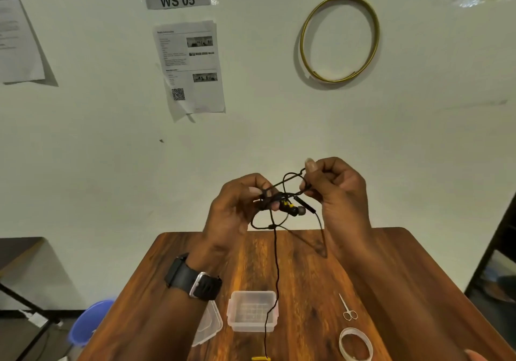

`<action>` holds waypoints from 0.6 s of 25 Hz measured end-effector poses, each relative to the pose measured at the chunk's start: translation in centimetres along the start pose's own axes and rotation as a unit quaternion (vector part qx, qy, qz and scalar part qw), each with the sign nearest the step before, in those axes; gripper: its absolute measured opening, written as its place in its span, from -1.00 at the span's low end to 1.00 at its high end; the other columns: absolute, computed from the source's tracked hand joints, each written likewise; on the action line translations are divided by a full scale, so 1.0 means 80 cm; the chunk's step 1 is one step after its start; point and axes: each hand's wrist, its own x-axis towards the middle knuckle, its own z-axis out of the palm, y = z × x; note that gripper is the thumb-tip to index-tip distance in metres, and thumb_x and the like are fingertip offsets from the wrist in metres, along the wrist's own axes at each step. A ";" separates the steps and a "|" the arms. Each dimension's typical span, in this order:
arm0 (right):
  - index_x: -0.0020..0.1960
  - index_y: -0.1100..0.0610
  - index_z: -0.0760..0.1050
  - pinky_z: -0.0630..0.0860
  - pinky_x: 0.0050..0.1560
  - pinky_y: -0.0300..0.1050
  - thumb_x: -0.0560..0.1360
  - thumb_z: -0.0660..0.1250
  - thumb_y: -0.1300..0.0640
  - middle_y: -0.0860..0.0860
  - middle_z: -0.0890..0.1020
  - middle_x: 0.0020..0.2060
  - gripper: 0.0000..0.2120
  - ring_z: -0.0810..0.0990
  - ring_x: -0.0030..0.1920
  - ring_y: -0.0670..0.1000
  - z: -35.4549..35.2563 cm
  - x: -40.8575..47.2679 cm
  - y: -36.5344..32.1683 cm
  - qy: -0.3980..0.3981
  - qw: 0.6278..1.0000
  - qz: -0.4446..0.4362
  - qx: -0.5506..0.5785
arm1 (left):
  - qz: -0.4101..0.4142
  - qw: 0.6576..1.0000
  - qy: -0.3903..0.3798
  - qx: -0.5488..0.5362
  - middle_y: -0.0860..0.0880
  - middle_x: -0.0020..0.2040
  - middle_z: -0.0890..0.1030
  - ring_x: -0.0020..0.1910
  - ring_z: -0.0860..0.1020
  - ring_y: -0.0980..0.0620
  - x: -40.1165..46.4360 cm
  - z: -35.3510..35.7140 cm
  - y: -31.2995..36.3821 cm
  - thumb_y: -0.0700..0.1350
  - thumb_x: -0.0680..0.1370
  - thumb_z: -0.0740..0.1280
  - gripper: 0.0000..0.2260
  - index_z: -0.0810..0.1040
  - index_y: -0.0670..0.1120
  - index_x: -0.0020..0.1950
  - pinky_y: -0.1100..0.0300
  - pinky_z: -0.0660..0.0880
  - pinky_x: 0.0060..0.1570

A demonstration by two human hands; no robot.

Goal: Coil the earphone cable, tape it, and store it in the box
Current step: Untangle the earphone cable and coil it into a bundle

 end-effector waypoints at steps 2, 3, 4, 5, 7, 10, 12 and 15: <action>-0.13 0.21 0.51 0.59 -0.20 -0.17 0.54 0.38 0.20 0.07 0.58 -0.36 -0.89 0.60 -0.34 -0.02 -0.001 -0.003 0.001 0.012 0.999 -0.046 -0.013 | -0.043 0.997 0.050 0.026 -0.15 -0.32 0.59 -0.27 0.61 -0.07 -0.001 -0.001 0.003 -0.15 0.49 0.34 -0.80 0.61 -0.23 -0.28 0.03 0.56 -0.12; -0.12 0.23 0.50 0.62 -0.20 -0.15 0.54 0.38 0.21 0.11 0.58 -0.35 -0.89 0.60 -0.33 0.00 -0.001 -0.004 0.002 0.011 0.998 -0.059 -0.019 | -0.066 0.993 0.064 0.079 -0.15 -0.31 0.62 -0.26 0.63 -0.06 -0.001 -0.002 0.004 -0.19 0.54 0.35 -0.79 0.64 -0.27 -0.24 0.06 0.60 -0.12; -0.12 0.24 0.50 0.63 -0.19 -0.13 0.53 0.38 0.23 0.14 0.58 -0.33 -0.90 0.61 -0.33 0.01 -0.003 -0.005 0.003 0.008 0.998 -0.065 -0.023 | -0.085 0.986 0.063 0.132 -0.16 -0.28 0.66 -0.24 0.66 -0.05 0.000 -0.003 0.006 -0.23 0.55 0.37 -0.82 0.65 -0.30 -0.19 0.09 0.63 -0.11; -0.11 0.25 0.50 0.65 -0.19 -0.12 0.53 0.38 0.23 0.16 0.58 -0.33 -0.90 0.62 -0.33 0.01 -0.006 -0.006 0.005 0.007 0.997 -0.066 -0.025 | -0.096 0.979 0.060 0.168 -0.16 -0.25 0.69 -0.22 0.67 -0.03 0.000 -0.003 0.009 -0.27 0.51 0.42 -0.89 0.66 -0.31 -0.16 0.13 0.65 -0.10; -0.11 0.23 0.50 0.65 -0.22 -0.12 0.53 0.38 0.23 0.16 0.59 -0.31 -0.90 0.62 -0.33 0.02 -0.012 -0.005 0.012 0.014 0.998 -0.057 -0.030 | -0.090 0.973 0.070 0.201 -0.15 -0.24 0.68 -0.22 0.67 -0.02 0.000 -0.005 0.015 -0.34 0.42 0.50 -0.94 0.67 -0.26 -0.13 0.14 0.66 -0.09; -0.05 0.18 0.52 0.61 -0.25 -0.09 0.55 0.37 0.25 0.11 0.58 -0.28 -0.97 0.58 -0.33 0.03 -0.020 -0.007 0.032 0.037 0.999 0.002 -0.002 | -0.071 0.974 0.116 0.180 -0.10 -0.25 0.65 -0.21 0.66 -0.01 0.004 -0.005 0.019 -0.39 0.43 0.47 -0.84 0.63 -0.22 -0.04 0.08 0.64 -0.04; 0.05 0.17 0.54 0.59 -0.23 -0.08 0.54 0.36 0.30 0.04 0.59 -0.29 -0.89 0.58 -0.32 -0.03 -0.022 -0.007 0.043 0.029 0.998 0.044 0.019 | -0.091 0.984 0.113 0.106 -0.07 -0.29 0.66 -0.25 0.67 -0.02 0.007 0.000 0.019 -0.42 0.49 0.39 -0.81 0.57 -0.19 0.01 0.05 0.66 -0.07; 0.10 0.10 0.57 0.60 -0.16 -0.09 0.52 0.38 0.30 0.03 0.63 -0.20 -0.81 0.63 -0.18 -0.01 -0.029 -0.002 0.050 0.033 0.996 0.075 0.022 | -0.089 0.983 0.120 0.107 -0.05 -0.31 0.63 -0.34 0.62 0.03 0.019 0.003 0.021 -0.44 0.51 0.35 -0.80 0.58 -0.20 0.04 0.10 0.67 -0.19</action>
